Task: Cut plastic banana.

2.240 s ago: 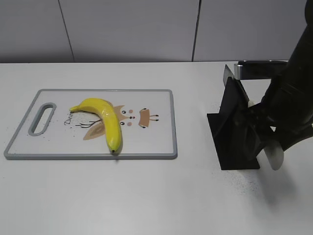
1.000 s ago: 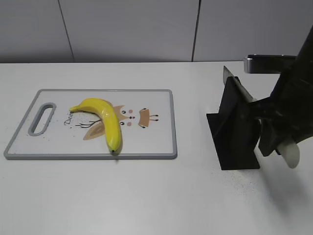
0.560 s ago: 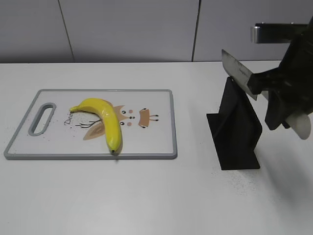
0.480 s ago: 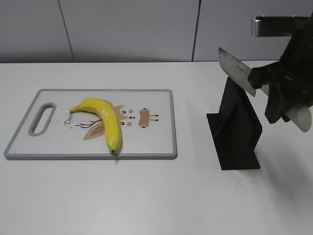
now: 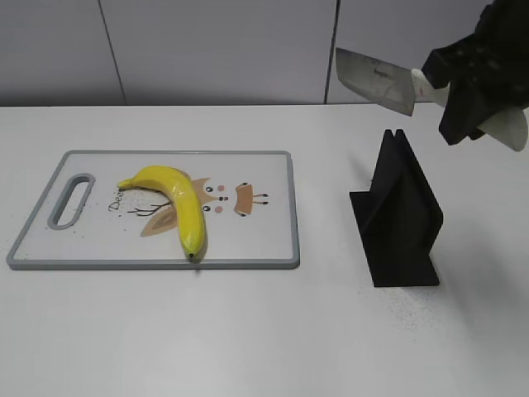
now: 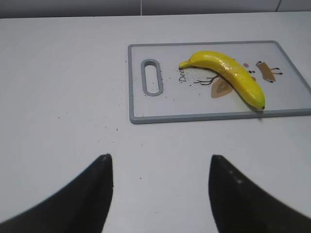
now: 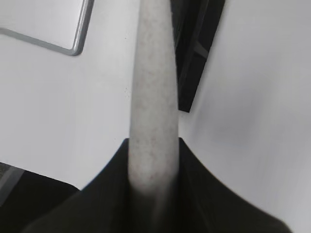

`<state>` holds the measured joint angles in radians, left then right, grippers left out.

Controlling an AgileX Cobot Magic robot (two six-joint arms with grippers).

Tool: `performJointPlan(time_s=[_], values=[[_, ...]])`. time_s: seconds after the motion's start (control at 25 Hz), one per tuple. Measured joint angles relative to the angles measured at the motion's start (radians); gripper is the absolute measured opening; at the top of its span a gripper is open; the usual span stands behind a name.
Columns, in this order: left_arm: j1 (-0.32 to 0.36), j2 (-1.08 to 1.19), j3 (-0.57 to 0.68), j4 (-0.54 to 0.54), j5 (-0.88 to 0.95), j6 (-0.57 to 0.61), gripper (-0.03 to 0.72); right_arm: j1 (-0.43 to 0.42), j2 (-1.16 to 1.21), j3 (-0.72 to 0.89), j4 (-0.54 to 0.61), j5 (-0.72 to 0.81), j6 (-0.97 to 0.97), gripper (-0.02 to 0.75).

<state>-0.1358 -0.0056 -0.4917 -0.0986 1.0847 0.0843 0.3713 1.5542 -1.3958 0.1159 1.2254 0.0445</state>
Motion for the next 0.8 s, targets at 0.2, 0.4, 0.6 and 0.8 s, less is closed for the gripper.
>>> performJointPlan(time_s=[0.2,0.4,0.6,0.8], values=[[0.0,0.0,0.0,0.0,-0.001,0.0,0.589,0.0,0.0,-0.014,-0.001,0.0,-0.277,0.162],[0.0,0.0,-0.007,0.0,-0.021,0.0,0.589,0.0,0.0,-0.014,-0.001,0.0,-0.646,0.162],[0.0,0.109,-0.05,0.0,-0.081,0.009,0.589,0.0,0.004,-0.024,0.001,-0.041,-0.824,0.162],[0.0,0.299,-0.092,0.001,-0.184,0.1,0.589,0.0,0.078,-0.103,0.011,-0.011,-0.878,0.162]])
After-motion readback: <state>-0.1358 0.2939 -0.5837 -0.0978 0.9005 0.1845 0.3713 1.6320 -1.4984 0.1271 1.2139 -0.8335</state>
